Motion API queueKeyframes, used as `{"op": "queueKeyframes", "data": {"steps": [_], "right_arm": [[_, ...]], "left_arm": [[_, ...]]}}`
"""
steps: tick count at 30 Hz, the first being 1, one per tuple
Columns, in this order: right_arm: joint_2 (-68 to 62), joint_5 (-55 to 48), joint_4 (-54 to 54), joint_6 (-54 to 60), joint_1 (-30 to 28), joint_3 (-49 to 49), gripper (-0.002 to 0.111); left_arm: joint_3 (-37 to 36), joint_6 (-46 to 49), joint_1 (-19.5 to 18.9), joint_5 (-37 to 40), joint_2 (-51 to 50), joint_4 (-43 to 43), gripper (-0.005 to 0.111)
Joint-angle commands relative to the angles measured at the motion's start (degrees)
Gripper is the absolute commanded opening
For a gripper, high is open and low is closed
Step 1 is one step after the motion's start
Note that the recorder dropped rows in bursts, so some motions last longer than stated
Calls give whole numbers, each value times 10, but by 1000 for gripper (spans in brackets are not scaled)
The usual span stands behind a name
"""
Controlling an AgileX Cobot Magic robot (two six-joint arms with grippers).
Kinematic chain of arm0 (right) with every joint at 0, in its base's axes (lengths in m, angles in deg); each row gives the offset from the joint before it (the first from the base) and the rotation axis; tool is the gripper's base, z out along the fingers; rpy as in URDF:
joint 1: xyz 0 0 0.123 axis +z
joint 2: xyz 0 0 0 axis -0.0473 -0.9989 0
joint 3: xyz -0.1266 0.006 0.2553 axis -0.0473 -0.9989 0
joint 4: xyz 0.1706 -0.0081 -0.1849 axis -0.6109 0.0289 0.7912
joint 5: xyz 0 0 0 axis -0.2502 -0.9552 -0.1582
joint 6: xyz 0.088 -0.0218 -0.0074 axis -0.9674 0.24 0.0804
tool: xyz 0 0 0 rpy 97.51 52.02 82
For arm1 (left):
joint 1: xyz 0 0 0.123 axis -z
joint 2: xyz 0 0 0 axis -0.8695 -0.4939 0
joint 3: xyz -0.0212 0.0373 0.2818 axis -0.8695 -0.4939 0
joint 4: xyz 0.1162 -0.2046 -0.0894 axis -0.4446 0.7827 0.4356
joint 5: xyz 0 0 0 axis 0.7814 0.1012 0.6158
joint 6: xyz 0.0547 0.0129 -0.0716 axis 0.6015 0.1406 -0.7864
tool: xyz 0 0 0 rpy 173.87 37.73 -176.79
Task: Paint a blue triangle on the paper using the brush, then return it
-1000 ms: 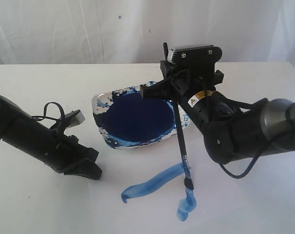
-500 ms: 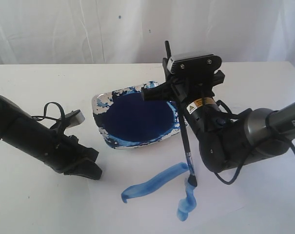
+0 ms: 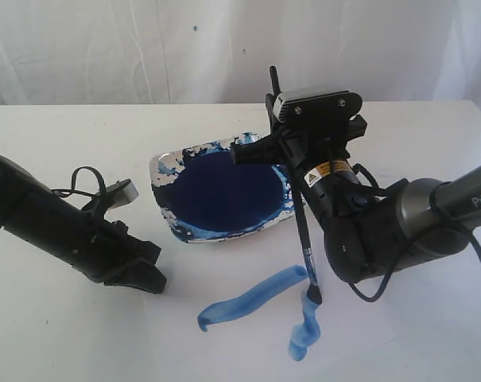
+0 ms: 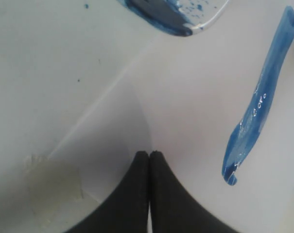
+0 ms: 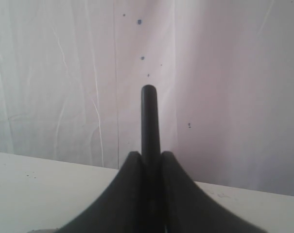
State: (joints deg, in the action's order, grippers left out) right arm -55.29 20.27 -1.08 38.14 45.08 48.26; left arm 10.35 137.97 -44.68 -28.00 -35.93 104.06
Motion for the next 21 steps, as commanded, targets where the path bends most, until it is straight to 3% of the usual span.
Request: {"op": "queueKeyframes", "data": {"steps": [1, 21], "right_arm": [[1, 11, -2, 7, -2, 0, 0], [1, 11, 6, 7, -2, 29, 0]], "left_arm": [[-5, 1, 3, -10, -3, -23, 0], [-5, 1, 3, -10, -3, -23, 0]]}}
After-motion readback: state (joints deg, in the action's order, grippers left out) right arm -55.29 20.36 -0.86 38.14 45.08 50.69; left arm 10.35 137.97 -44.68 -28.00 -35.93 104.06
